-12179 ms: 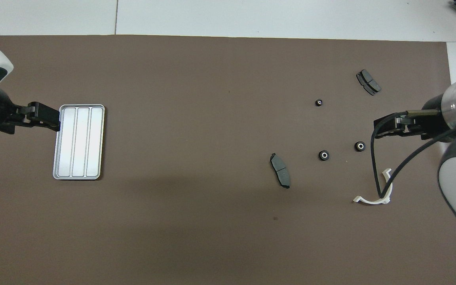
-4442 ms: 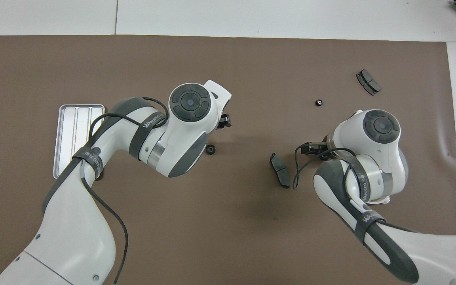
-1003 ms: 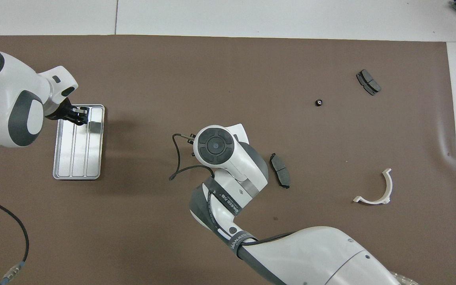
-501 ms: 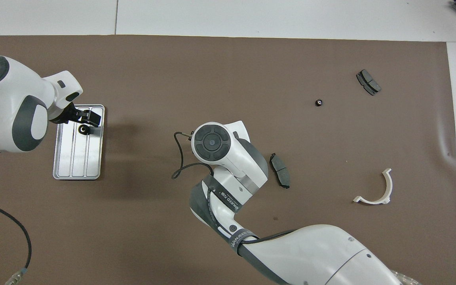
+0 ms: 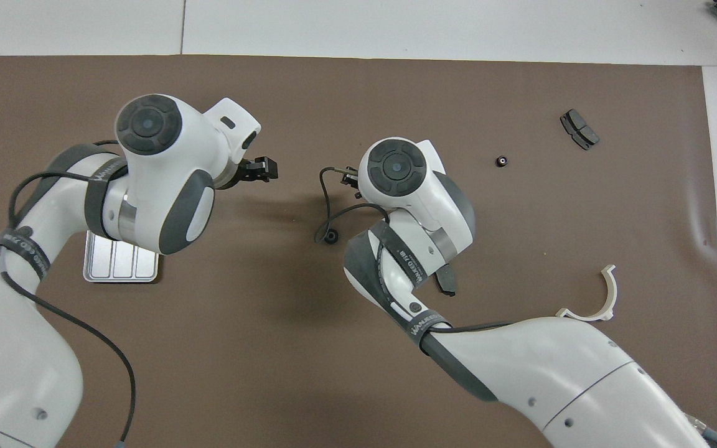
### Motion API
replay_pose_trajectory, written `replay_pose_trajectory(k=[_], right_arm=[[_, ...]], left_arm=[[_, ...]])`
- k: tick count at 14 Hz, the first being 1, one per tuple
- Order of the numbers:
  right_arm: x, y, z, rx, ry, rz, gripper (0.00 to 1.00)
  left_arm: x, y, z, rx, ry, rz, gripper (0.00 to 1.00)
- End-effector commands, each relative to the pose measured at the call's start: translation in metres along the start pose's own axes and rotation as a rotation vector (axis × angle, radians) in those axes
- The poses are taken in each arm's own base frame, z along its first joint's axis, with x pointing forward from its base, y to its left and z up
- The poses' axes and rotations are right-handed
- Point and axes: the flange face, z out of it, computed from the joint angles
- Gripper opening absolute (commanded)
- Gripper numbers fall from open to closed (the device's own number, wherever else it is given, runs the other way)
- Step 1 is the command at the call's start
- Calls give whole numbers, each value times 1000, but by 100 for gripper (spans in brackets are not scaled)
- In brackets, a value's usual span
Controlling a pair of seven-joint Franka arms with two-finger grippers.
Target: Pick bearing gear from pile to tray
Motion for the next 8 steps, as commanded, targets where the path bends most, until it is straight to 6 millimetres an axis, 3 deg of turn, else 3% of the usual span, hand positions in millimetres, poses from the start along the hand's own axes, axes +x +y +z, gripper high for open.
replay_pose_trajectory(k=[1, 3, 8], right_arm=[[51, 39, 14, -22, -3, -61, 100], [80, 75, 20, -31, -8, -70, 100], [133, 153, 31, -32, -36, -143, 100]], left_arm=[[-19, 46, 4, -25, 29, -46, 98], [-33, 71, 10, -30, 23, -24, 96], [-71, 96, 37, -4, -30, 30, 87]])
